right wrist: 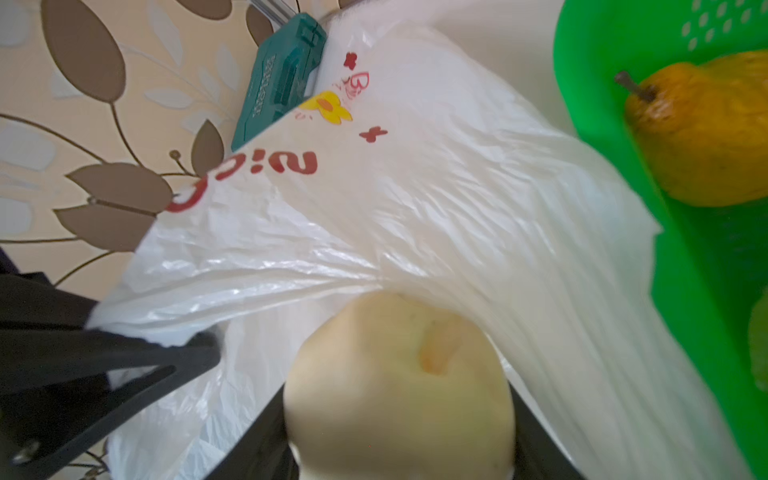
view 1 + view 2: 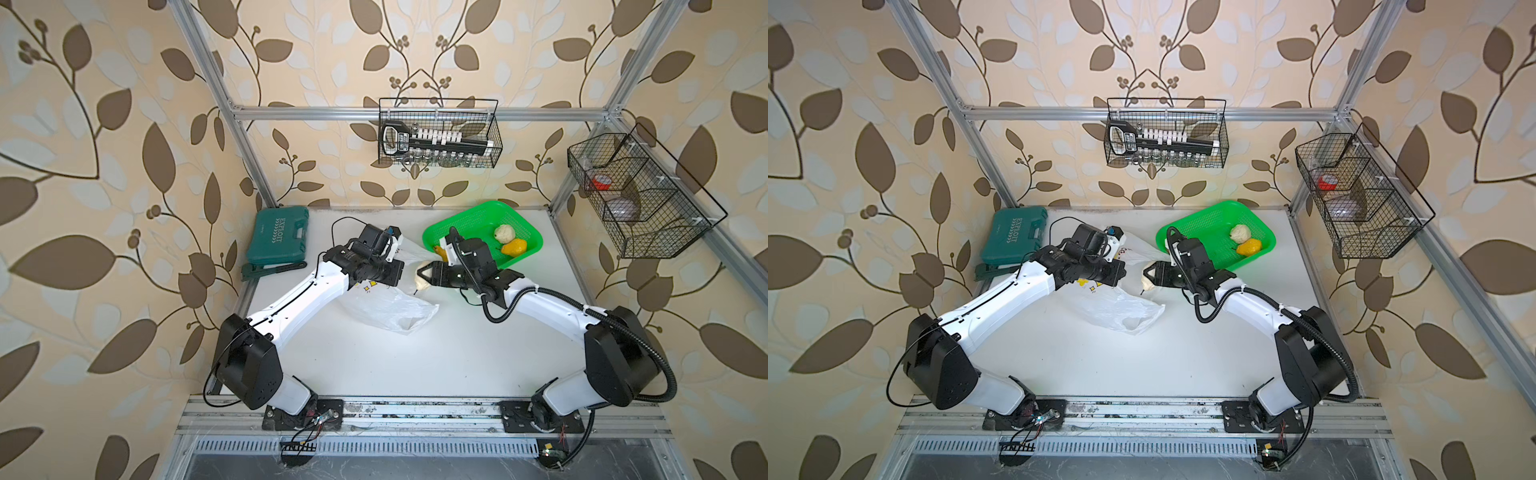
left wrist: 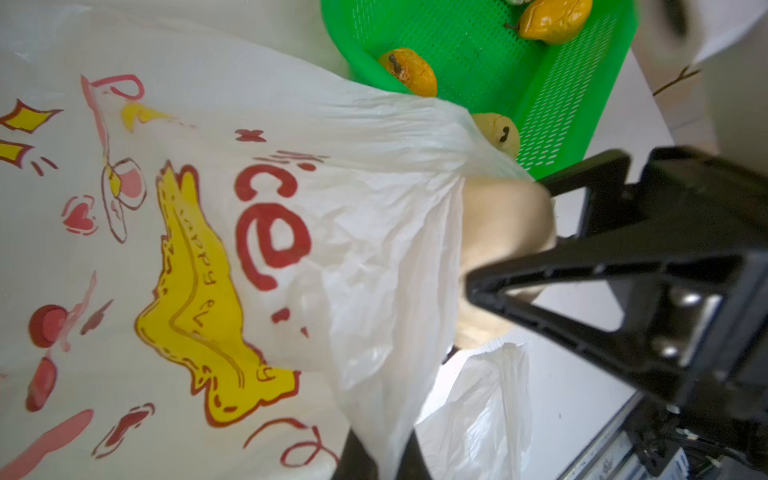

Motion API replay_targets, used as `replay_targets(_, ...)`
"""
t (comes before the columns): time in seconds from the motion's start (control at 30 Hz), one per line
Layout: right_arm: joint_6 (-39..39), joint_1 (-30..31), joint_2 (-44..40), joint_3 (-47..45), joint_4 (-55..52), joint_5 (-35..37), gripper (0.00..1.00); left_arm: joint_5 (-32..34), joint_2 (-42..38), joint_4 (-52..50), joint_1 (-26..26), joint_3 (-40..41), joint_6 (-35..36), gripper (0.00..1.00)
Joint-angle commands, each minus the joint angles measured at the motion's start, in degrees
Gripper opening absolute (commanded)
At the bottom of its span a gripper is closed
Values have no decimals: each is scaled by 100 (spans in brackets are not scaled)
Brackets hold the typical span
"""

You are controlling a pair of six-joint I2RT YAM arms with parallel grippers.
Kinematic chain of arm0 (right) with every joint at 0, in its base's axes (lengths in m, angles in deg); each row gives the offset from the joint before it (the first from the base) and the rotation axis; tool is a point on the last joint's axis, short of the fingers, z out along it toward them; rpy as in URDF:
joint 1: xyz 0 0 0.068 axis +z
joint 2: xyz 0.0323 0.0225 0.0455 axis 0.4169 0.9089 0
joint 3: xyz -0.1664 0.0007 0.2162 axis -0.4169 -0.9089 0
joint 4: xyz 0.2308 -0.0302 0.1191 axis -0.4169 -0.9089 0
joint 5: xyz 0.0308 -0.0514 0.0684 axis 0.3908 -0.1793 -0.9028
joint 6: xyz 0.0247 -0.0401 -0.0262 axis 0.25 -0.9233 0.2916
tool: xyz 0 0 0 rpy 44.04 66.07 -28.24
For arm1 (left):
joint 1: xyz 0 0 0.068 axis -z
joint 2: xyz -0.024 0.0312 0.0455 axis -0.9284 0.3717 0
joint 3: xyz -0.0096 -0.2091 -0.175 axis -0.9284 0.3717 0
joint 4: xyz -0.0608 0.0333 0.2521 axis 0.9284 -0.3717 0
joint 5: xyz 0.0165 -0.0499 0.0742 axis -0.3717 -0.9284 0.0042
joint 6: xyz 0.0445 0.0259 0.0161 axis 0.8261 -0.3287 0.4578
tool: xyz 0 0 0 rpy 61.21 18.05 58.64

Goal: Place the pears into plastic bags & tie knots
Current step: Place the pear in the plastic bag.

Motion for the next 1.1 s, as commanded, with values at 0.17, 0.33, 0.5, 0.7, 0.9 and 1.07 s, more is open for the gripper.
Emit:
replay_targets(0.17,-3,580,1276,1024,5,336,48,-973,-84,1056,-24,515,-1001,0)
replay_targets(0.33,-147,580,2198,1938,-185,216,70,-879,-186,1203,-24,730,-1197,0)
replay_targets(0.5,-333,543,2222,2065,-464,305,88,-362,-190,1151,-24,758,-1557,0)
replay_targets(0.7,-586,451,1119,1592,-940,-107,91,708,-468,970,-33,793,-1945,0)
replay_targets(0.9,-690,-200,-894,726,-1420,-269,90,988,-633,925,-127,790,-2045,0)
replay_targets(1.07,-610,-1316,-613,981,-1588,44,90,900,-621,1033,-136,858,-2041,0)
